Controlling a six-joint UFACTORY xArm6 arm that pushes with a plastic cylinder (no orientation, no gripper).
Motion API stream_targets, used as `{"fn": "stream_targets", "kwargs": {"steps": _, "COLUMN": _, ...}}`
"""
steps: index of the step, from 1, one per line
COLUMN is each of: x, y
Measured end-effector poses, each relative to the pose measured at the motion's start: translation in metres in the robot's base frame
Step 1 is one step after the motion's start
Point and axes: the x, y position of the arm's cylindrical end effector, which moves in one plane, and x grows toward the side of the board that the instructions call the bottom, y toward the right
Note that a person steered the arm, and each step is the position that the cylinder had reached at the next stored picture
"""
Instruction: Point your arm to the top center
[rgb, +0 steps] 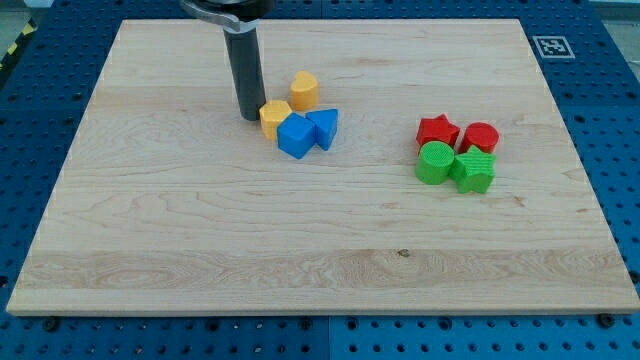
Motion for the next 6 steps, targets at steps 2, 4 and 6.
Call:
{"fn": "stream_targets", "kwargs": {"steps": 2, "x": -0.093, "y": -0.021}}
{"fn": "stream_targets", "kwargs": {"steps": 4, "x": -0.188, "y": 0.026}}
{"fn": "stream_targets", "kwargs": {"steps": 6, "x": -0.169, "y": 0.101}}
